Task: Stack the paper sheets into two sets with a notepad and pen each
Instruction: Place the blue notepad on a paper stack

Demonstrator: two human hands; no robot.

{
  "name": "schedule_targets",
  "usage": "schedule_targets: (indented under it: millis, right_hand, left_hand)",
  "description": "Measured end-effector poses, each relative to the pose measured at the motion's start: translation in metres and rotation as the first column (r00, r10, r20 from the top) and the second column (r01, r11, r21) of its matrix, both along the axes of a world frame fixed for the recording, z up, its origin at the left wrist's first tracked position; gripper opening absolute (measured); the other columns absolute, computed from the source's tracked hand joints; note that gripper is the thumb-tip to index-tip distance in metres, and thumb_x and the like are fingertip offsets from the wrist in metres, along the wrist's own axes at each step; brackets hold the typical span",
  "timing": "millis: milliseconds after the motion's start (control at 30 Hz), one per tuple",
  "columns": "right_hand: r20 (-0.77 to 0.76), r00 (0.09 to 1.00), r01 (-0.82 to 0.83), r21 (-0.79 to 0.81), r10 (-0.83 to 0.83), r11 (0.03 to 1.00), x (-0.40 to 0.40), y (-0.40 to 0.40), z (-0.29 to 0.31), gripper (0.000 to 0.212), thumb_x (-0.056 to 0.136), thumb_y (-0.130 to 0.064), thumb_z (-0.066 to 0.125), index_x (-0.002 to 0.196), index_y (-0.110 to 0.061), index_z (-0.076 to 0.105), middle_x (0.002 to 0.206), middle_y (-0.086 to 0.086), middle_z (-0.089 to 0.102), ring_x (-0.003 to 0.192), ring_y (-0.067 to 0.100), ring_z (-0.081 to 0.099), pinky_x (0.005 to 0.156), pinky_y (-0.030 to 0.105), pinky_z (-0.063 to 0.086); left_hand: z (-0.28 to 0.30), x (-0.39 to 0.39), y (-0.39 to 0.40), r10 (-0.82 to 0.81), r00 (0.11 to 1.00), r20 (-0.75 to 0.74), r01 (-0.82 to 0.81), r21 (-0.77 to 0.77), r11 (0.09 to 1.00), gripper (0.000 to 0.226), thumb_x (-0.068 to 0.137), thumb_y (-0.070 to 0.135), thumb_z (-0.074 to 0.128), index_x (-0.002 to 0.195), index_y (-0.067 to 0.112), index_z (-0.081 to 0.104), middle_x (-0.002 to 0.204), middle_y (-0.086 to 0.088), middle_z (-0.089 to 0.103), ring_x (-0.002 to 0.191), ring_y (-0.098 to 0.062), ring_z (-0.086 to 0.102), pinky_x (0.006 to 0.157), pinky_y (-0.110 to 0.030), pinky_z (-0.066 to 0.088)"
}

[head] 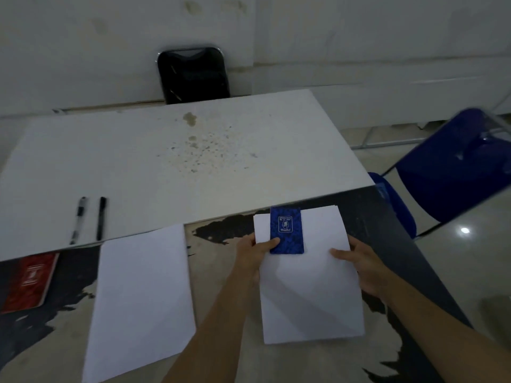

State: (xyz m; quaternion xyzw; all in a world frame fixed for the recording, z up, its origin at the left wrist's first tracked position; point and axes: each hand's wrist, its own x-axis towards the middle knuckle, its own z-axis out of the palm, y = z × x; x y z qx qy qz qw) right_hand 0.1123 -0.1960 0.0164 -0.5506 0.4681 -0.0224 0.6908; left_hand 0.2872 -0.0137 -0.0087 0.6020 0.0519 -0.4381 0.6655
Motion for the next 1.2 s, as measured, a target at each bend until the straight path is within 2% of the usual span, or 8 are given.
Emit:
schedule_targets:
  millis: [333,500,633,700,800,900,1067,1200]
  right_hand:
    - [-0.159,0.987,-0.024,-0.168,-0.003,0.986,-0.007,-0.121,-0.036,0.035,0.087,-0.006,0.073,0.12,-0.011,0.065,0.112,0.009,0.069,0.096,0.028,0.067,0.069,0.037,0.053]
    - [-0.209,0.978,-0.031,-0.251,-0.023,0.967,-0.012,-0.16,-0.051,0.036,0.082,-0.008,0.079,0.116,-0.011,0.065,0.113,0.008,0.069,0.097,0.026,0.066,0.08,0.04,0.054]
    - [-0.252,0.965,-0.023,-0.354,-0.072,0.935,-0.016,-0.169,-0.058,0.041,0.081,-0.007,0.08,0.119,-0.008,0.062,0.114,0.007,0.067,0.087,0.015,0.063,0.075,0.032,0.051]
    - [-0.301,0.95,-0.075,-0.484,-0.085,0.872,-0.012,-0.166,-0.059,0.046,0.079,-0.013,0.083,0.119,-0.01,0.061,0.115,0.008,0.066,0.092,0.02,0.063,0.082,0.036,0.052]
    - [-0.443,0.895,-0.286,-0.651,-0.047,0.704,0.003,-0.162,-0.064,0.066,0.072,-0.034,0.086,0.127,-0.017,0.054,0.132,0.012,0.054,0.123,0.033,0.052,0.1,0.054,0.047]
    - [-0.509,0.86,-0.411,-0.734,-0.038,0.54,0.032,-0.149,-0.058,0.087,0.077,-0.042,0.081,0.147,-0.016,0.037,0.152,0.015,0.035,0.142,0.038,0.03,0.115,0.057,0.029]
    - [-0.547,0.837,-0.528,-0.801,0.013,0.282,0.08,-0.123,-0.053,0.089,0.081,-0.06,0.069,0.149,-0.014,0.034,0.15,0.014,0.036,0.137,0.035,0.033,0.108,0.052,0.031]
    - [-0.655,0.756,-0.625,-0.719,0.003,0.305,0.101,-0.108,-0.064,0.093,0.076,-0.078,0.058,0.137,-0.009,0.043,0.138,0.016,0.045,0.128,0.035,0.039,0.1,0.047,0.037]
  left_hand:
    - [-0.044,-0.022,-0.131,-0.065,0.981,0.183,0.015,0.261,0.965,0.056,0.069,0.011,0.087,0.115,0.006,0.055,0.109,-0.006,0.067,0.097,-0.022,0.065,0.082,-0.037,0.057]
    - [-0.041,-0.033,-0.173,-0.176,0.925,0.336,0.027,0.404,0.914,0.051,0.071,0.01,0.085,0.105,0.008,0.047,0.105,-0.002,0.055,0.096,-0.016,0.056,0.06,-0.017,0.046]
    - [-0.046,-0.04,-0.192,-0.368,0.819,0.44,0.03,0.607,0.794,0.067,0.068,0.017,0.084,0.124,0.006,0.049,0.129,-0.011,0.043,0.121,-0.028,0.043,0.094,-0.041,0.049]
    - [-0.046,-0.038,-0.192,-0.368,0.799,0.476,0.009,0.601,0.799,0.072,0.073,0.015,0.076,0.136,0.008,0.043,0.135,-0.011,0.041,0.127,-0.029,0.036,0.102,-0.044,0.042]
    - [-0.047,-0.03,-0.189,-0.257,0.824,0.505,-0.019,0.478,0.878,0.07,0.081,0.0,0.061,0.146,0.008,0.036,0.137,-0.012,0.047,0.13,-0.03,0.041,0.105,-0.043,0.043]
    - [-0.044,-0.02,-0.184,-0.181,0.872,0.455,-0.024,0.409,0.912,0.077,0.087,-0.006,0.058,0.154,0.011,0.025,0.143,-0.011,0.047,0.126,-0.023,0.049,0.097,-0.027,0.046]
    - [-0.04,-0.006,-0.184,-0.175,0.868,0.464,-0.022,0.389,0.921,0.069,0.087,-0.003,0.061,0.15,0.012,0.035,0.138,-0.011,0.055,0.101,-0.012,0.056,0.074,-0.015,0.043]
    - [-0.043,-0.004,-0.185,-0.175,0.858,0.482,-0.031,0.388,0.921,0.065,0.085,-0.002,0.067,0.144,0.01,0.042,0.133,-0.012,0.06,0.095,-0.009,0.056,0.06,-0.007,0.044]
